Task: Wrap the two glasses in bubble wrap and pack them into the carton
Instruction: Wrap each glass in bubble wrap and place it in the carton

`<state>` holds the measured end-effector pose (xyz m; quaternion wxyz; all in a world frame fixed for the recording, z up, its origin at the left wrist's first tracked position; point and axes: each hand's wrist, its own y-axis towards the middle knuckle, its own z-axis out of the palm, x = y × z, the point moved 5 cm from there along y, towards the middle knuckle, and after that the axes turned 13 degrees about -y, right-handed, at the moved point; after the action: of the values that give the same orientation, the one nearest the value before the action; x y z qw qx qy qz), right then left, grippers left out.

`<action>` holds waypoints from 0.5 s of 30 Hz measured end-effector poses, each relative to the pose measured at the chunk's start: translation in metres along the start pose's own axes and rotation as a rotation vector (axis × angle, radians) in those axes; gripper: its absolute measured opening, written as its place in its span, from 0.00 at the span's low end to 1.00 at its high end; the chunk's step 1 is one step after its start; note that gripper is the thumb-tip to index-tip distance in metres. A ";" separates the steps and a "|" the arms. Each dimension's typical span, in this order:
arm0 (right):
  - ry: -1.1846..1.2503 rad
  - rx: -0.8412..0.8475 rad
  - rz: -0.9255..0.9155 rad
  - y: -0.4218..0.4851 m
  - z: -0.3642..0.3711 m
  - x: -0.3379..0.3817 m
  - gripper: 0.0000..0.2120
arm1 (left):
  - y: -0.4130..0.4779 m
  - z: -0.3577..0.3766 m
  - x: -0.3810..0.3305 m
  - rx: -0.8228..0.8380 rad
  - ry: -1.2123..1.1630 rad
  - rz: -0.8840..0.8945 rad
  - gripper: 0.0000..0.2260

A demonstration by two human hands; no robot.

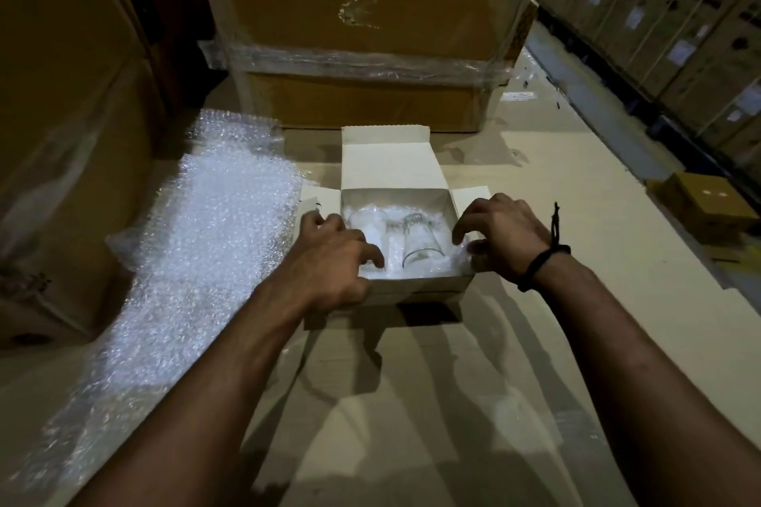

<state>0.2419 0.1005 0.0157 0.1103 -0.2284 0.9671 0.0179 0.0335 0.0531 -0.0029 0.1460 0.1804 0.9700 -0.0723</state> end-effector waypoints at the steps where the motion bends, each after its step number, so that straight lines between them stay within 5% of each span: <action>1: -0.048 0.042 -0.013 -0.001 0.001 0.003 0.13 | -0.002 0.000 0.001 0.013 -0.008 -0.004 0.18; 7: -0.172 0.192 -0.049 0.005 0.024 0.020 0.16 | 0.003 0.021 -0.011 0.292 0.088 -0.080 0.11; 12: -0.188 0.125 -0.038 0.000 0.009 0.016 0.21 | 0.005 0.007 -0.012 0.109 -0.044 -0.021 0.25; 15: -0.171 0.151 -0.080 -0.004 0.006 0.023 0.20 | 0.014 0.019 -0.025 0.153 -0.256 0.007 0.22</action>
<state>0.2251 0.0874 0.0050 0.2098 -0.2555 0.9429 -0.0401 0.0658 0.0543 -0.0144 0.2546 0.1837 0.9345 -0.1678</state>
